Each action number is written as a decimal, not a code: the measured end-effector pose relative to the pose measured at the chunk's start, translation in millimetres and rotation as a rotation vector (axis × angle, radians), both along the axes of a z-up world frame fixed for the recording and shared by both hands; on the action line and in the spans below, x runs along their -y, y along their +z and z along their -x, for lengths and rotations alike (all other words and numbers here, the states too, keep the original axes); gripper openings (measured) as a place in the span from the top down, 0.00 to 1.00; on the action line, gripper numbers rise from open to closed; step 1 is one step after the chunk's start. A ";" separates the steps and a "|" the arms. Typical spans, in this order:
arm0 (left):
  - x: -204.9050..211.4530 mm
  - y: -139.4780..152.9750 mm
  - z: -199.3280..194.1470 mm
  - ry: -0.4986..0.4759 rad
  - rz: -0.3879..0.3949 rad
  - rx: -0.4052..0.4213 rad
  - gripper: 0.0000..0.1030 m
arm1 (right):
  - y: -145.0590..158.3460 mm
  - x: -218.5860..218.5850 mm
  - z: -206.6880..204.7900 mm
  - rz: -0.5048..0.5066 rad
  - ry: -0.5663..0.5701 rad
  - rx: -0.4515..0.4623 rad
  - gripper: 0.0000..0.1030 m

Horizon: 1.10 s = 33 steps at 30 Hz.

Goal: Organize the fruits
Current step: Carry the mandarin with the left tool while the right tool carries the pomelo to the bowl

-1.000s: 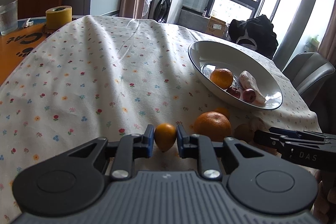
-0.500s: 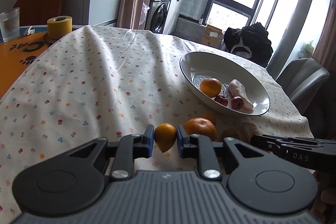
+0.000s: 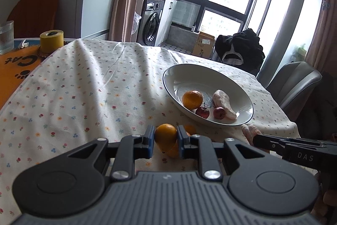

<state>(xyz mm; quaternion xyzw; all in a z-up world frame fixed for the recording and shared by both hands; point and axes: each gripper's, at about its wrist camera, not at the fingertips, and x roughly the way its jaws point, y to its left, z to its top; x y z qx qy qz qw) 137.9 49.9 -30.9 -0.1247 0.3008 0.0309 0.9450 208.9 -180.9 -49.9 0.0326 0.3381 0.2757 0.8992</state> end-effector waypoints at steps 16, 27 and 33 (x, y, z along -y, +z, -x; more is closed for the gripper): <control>23.8 16.8 -31.3 -0.064 -0.014 0.034 0.80 | 30.0 18.4 -7.7 -0.041 -0.032 0.068 0.83; 39.8 16.9 -59.7 -0.099 -0.019 0.025 0.80 | 38.8 21.8 -24.6 -0.054 -0.046 0.089 0.83; 46.5 9.2 -76.4 -0.117 -0.014 0.003 0.80 | 38.8 21.9 -37.2 -0.056 -0.047 0.087 0.83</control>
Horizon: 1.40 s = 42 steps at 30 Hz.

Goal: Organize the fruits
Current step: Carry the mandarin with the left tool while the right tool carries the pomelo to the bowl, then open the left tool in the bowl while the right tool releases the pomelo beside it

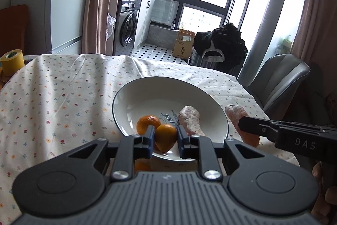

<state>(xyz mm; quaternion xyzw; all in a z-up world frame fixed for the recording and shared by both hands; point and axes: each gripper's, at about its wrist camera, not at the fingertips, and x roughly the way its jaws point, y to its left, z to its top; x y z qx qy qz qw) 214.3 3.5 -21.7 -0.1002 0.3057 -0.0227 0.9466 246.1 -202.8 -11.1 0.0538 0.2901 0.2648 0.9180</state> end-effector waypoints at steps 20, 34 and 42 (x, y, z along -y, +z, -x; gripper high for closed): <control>-21.2 -2.9 -23.9 0.059 0.029 -0.017 0.74 | -7.1 -5.9 -37.5 0.000 -0.007 -0.021 0.83; -45.6 3.7 -7.3 0.120 -0.024 -0.012 0.34 | -9.2 -20.8 -63.5 -0.027 -0.014 -0.034 0.83; -50.6 6.7 3.7 0.134 -0.023 0.009 0.23 | -8.3 -23.8 -70.8 -0.039 -0.055 -0.025 0.73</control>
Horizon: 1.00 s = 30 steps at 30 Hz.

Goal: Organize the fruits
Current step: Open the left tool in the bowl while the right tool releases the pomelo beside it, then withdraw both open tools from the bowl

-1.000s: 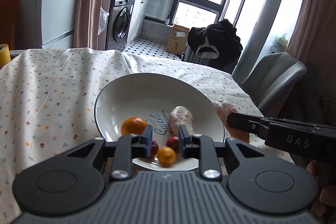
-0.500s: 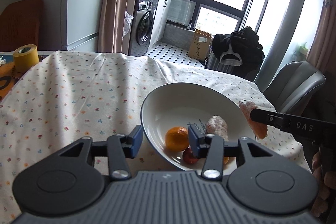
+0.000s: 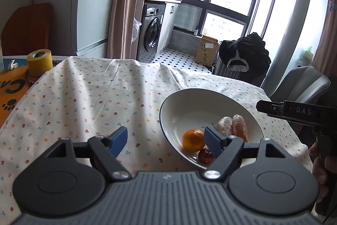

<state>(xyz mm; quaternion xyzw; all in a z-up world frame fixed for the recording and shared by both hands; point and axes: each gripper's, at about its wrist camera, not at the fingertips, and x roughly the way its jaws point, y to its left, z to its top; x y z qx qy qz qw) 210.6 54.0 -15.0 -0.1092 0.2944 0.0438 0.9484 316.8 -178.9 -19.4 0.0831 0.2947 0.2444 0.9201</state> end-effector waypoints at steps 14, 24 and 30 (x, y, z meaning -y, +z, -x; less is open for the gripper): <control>-3.0 2.2 23.6 0.012 0.020 0.006 0.21 | 8.7 8.8 35.1 -0.010 0.022 0.031 0.21; -1.2 10.3 45.8 0.009 0.022 0.018 0.21 | 13.3 13.3 61.8 -0.039 0.044 0.040 0.00; 0.5 14.4 62.2 0.029 -0.006 0.036 0.14 | 13.8 16.0 77.1 -0.045 0.058 0.033 0.00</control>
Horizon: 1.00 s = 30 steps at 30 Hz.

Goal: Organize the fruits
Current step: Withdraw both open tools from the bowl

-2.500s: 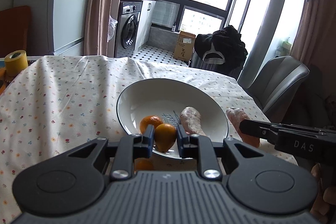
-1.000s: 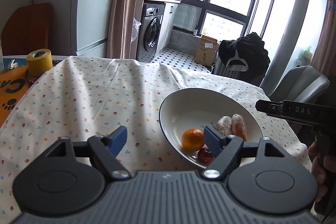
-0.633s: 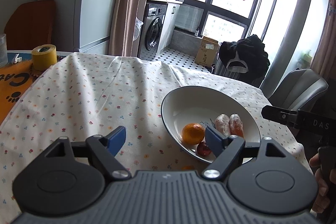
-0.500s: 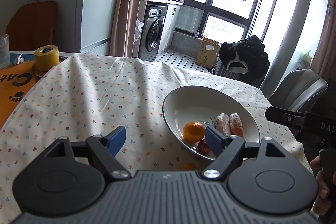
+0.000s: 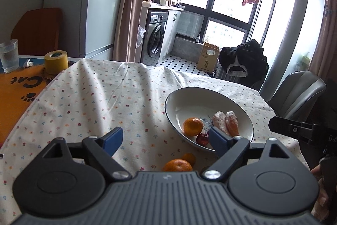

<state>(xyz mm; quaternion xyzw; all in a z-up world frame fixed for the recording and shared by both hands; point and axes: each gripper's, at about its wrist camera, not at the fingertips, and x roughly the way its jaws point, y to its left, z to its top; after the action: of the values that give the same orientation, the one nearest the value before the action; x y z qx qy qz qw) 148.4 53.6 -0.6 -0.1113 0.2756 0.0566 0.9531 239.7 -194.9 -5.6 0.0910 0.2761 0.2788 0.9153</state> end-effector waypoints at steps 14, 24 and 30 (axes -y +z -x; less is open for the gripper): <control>-5.6 3.2 28.2 -0.014 0.046 -0.005 0.06 | 7.5 12.1 32.9 -0.022 0.031 0.025 0.00; -3.2 2.6 46.4 -0.027 0.059 -0.014 0.05 | 6.9 15.8 49.1 0.009 0.034 0.018 0.00; 0.6 2.4 57.3 -0.039 0.052 -0.021 0.05 | 6.6 16.9 58.4 0.023 0.038 0.010 0.00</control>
<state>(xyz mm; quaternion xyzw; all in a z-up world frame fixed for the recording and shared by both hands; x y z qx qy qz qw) 91.1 53.0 1.8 -0.1303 0.2890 0.0319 0.9479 181.4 -211.8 1.0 0.0736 0.2763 0.2932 0.9123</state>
